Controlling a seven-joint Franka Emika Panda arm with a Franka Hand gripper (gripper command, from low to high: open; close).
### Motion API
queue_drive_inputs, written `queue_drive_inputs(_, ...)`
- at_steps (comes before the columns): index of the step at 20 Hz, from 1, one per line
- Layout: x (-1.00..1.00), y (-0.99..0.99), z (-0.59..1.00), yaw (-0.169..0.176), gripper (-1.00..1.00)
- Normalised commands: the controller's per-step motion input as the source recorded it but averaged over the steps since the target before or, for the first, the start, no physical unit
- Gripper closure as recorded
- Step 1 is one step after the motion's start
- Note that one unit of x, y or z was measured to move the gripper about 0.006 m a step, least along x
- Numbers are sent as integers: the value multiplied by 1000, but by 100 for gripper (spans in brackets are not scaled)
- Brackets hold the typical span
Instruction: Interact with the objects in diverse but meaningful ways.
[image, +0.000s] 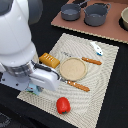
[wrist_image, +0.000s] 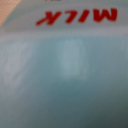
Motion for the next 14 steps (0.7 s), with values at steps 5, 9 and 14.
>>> queue_drive_inputs(5,743,430,710,-8,100)
queue_drive_inputs(9,591,509,346,-7,100)
queue_drive_inputs(14,229,710,87,1,100)
